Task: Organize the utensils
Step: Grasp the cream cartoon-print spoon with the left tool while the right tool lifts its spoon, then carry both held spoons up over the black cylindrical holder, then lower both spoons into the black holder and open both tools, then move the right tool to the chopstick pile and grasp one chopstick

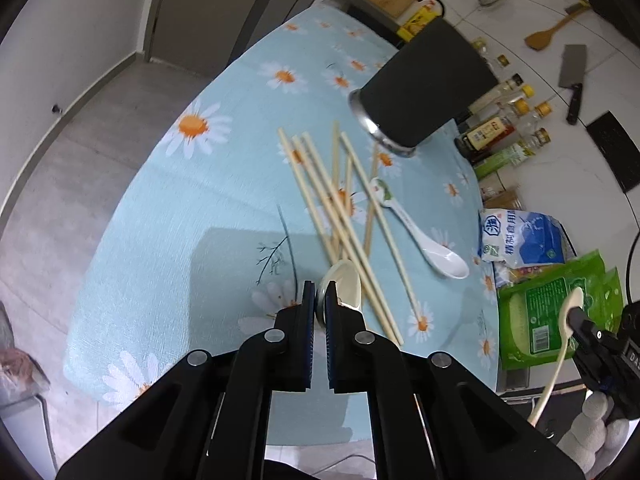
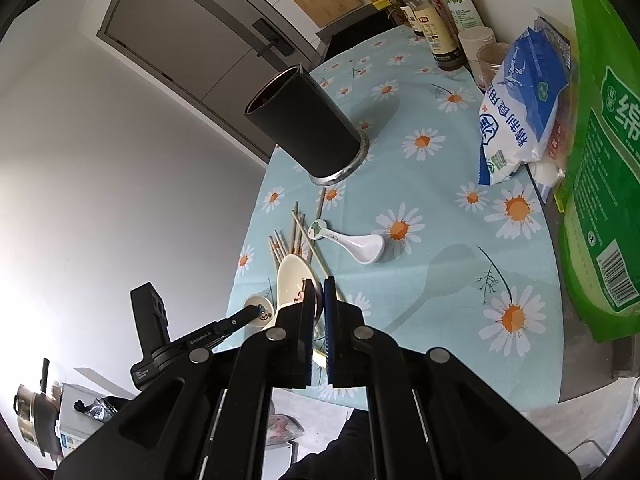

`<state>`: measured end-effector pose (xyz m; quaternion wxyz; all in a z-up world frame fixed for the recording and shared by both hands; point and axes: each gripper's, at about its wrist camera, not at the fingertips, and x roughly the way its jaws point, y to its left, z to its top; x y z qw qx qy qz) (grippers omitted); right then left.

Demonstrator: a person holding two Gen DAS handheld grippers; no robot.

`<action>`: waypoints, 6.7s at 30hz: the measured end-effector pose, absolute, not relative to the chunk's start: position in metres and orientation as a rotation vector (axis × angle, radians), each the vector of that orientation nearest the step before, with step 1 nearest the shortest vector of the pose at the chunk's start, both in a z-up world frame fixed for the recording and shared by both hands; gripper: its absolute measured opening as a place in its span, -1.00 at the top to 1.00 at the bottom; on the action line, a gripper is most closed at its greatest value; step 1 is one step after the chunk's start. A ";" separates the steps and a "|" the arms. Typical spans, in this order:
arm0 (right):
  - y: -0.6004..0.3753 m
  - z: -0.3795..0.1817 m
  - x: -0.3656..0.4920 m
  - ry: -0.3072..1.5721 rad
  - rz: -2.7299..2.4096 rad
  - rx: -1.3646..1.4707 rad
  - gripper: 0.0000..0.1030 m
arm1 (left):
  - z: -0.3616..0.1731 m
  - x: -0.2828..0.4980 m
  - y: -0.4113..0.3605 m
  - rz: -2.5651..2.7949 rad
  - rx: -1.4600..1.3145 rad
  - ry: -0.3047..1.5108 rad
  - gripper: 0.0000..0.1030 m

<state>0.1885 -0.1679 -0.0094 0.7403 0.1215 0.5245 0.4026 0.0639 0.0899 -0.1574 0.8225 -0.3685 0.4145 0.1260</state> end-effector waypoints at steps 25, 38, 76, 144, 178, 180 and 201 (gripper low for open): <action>-0.158 0.032 0.207 1.028 0.918 0.163 0.90 | -0.036 0.052 0.083 0.327 -0.455 0.733 0.93; -0.119 0.103 0.255 0.780 0.801 0.036 0.90 | 0.046 0.103 0.110 0.215 -0.229 0.585 0.93; 0.056 0.096 0.353 0.610 0.706 -0.269 0.90 | 0.049 0.302 0.132 0.057 0.160 0.564 0.92; 0.074 -0.063 0.222 1.228 1.104 -0.609 0.61 | -0.078 0.132 0.163 0.134 -0.448 0.884 0.47; 0.139 -0.141 0.210 1.563 0.925 -0.864 0.80 | -0.162 0.087 0.128 0.038 -0.748 0.998 0.47; 0.139 -0.142 0.212 1.573 0.929 -0.860 0.80 | -0.163 0.090 0.127 0.039 -0.744 1.005 0.47; 0.092 -0.093 0.233 1.452 1.089 -0.548 0.89 | -0.170 0.130 0.119 0.188 -0.888 1.153 0.47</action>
